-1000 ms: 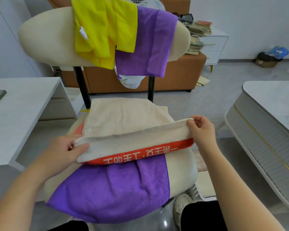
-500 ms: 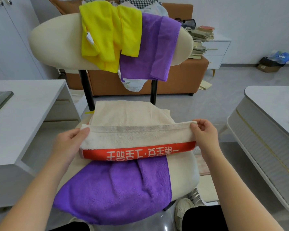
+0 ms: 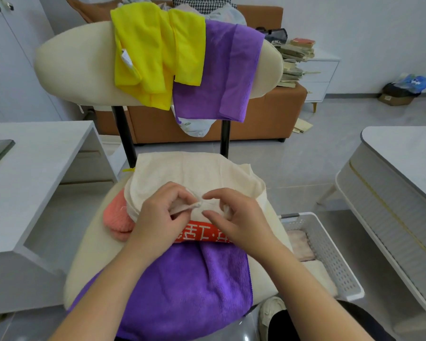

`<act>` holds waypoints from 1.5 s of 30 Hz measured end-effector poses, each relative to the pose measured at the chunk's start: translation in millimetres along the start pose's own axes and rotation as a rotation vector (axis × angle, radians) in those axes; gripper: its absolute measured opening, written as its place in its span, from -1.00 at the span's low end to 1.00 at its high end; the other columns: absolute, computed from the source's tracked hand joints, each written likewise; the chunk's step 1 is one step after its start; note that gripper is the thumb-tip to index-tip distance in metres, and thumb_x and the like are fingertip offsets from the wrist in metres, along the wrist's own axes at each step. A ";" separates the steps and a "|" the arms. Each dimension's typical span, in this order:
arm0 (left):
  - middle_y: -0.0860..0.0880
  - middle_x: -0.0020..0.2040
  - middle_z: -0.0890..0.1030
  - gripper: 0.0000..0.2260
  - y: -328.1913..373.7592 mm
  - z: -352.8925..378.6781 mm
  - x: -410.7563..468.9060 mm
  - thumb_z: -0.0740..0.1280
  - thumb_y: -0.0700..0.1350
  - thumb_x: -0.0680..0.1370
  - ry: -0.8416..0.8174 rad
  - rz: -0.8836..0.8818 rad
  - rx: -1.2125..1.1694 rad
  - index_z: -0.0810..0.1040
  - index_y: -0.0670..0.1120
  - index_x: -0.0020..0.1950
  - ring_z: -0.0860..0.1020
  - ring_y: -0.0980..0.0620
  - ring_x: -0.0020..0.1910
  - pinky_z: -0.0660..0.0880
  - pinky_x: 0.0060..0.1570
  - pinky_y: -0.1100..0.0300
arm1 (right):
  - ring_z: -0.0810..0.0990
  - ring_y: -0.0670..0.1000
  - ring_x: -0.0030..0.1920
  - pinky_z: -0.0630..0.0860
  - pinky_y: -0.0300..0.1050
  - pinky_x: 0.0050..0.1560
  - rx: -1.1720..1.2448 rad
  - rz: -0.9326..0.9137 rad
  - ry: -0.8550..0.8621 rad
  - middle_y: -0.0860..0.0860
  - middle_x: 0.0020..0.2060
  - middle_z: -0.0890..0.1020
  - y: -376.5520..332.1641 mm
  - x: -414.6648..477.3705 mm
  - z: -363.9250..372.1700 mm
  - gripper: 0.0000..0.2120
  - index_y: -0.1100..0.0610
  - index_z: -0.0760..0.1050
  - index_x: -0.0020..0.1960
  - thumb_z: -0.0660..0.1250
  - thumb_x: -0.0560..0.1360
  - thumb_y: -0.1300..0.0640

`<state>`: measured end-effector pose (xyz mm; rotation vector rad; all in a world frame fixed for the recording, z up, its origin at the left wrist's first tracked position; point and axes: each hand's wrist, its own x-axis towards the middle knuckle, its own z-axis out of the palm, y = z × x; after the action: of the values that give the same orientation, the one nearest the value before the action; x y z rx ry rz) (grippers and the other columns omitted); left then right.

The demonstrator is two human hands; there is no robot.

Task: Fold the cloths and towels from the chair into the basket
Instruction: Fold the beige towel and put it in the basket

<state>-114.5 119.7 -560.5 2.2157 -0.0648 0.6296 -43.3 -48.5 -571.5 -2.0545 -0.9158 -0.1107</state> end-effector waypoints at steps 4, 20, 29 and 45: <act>0.11 -0.15 0.56 -0.78 1.8 6.3 3.8 0.43 -0.37 0.40 -0.005 -0.027 -0.023 0.56 -0.05 -0.14 0.55 0.13 -0.07 0.40 -0.10 0.42 | 0.38 -0.13 -0.34 0.32 -0.31 -0.27 0.068 -0.042 0.072 -0.17 -0.35 0.37 -0.5 6.8 8.3 -0.89 -0.01 0.59 -0.01 0.38 0.46 0.05; 0.19 -0.02 0.57 -0.80 4.9 5.0 -2.3 0.22 -0.10 0.53 -0.070 -0.034 0.001 0.53 0.02 0.13 0.51 0.29 0.03 0.38 -0.02 0.50 | 0.44 -0.18 -0.29 0.30 -0.40 -0.27 0.077 0.073 0.057 -0.19 -0.24 0.43 -7.9 9.3 13.4 -0.90 0.05 0.60 -0.17 0.37 0.50 0.06; 0.25 -0.11 0.59 -0.81 4.5 2.4 -1.5 0.33 -0.16 0.53 -0.016 -0.103 0.001 0.60 0.00 0.13 0.53 0.35 -0.03 0.39 -0.06 0.52 | 0.43 -0.19 -0.30 0.29 -0.40 -0.31 -0.007 0.053 0.030 -0.20 -0.27 0.42 -3.3 11.2 14.6 -0.86 0.04 0.60 -0.17 0.36 0.49 0.00; 0.12 0.09 0.58 -0.72 -5.9 4.3 -2.7 0.36 -0.17 0.52 -0.117 -0.188 0.208 0.55 -0.04 0.23 0.46 0.30 0.03 0.26 -0.03 0.62 | 0.44 -0.06 -0.24 0.37 -0.09 -0.18 -0.030 0.176 -0.016 -0.08 -0.29 0.45 10.1 9.8 -5.8 -0.80 0.03 0.38 -0.24 0.05 0.42 -0.03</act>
<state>-113.6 120.0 -568.2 2.4229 0.1548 0.4183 -28.2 -50.9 -570.9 -2.1568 -0.7428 -0.0134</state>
